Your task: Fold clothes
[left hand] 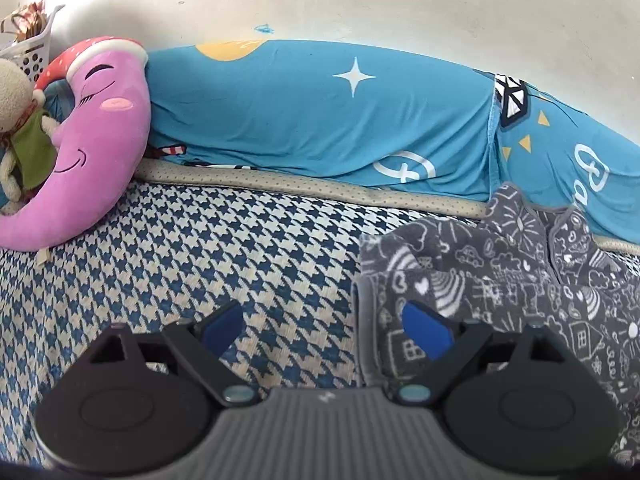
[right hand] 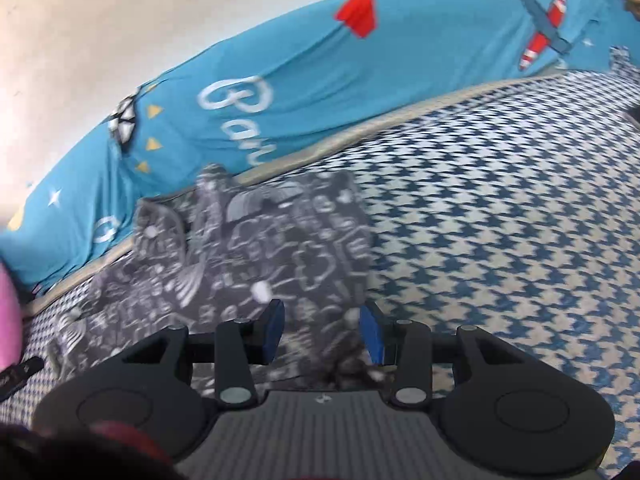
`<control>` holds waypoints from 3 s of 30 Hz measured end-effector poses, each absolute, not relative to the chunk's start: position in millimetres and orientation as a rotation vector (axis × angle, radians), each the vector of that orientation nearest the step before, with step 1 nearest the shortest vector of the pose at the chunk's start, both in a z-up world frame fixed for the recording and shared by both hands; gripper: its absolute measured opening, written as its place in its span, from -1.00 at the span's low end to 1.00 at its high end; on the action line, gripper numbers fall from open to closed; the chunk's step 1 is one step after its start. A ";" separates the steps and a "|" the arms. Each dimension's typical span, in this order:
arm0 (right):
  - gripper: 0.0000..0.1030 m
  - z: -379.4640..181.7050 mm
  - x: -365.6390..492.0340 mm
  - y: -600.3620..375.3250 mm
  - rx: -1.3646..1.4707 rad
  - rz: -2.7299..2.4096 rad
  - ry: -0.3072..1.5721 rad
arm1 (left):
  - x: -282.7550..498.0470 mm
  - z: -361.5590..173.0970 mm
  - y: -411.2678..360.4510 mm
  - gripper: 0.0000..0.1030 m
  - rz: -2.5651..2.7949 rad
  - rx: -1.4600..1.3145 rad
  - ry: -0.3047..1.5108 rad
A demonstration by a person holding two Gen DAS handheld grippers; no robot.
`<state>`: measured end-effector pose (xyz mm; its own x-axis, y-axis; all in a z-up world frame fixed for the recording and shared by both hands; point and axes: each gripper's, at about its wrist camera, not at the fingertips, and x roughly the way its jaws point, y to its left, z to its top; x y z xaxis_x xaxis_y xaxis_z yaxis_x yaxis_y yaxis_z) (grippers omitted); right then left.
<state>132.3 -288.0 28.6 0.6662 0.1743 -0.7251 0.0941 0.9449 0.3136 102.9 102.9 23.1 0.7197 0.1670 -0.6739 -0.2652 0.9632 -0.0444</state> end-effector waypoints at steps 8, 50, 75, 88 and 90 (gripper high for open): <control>-0.21 30.3 133.1 -238.3 0.286 0.231 0.854 | 101.7 25.6 112.7 0.95 0.303 -0.147 0.724; -0.15 -15.5 100.2 -31.6 -0.136 0.629 0.643 | 111.8 12.6 148.4 0.96 0.235 -0.317 0.883; -0.73 -0.3 137.7 -106.3 0.513 0.581 0.751 | 105.4 34.3 149.4 0.96 0.202 -0.409 0.758; -0.73 -0.7 146.0 -127.6 0.667 0.569 0.767 | 106.9 31.9 144.1 0.96 0.197 -0.391 0.765; -0.73 -0.5 146.5 -129.3 0.683 0.575 0.767 | 106.6 31.8 144.6 0.96 0.198 -0.386 0.767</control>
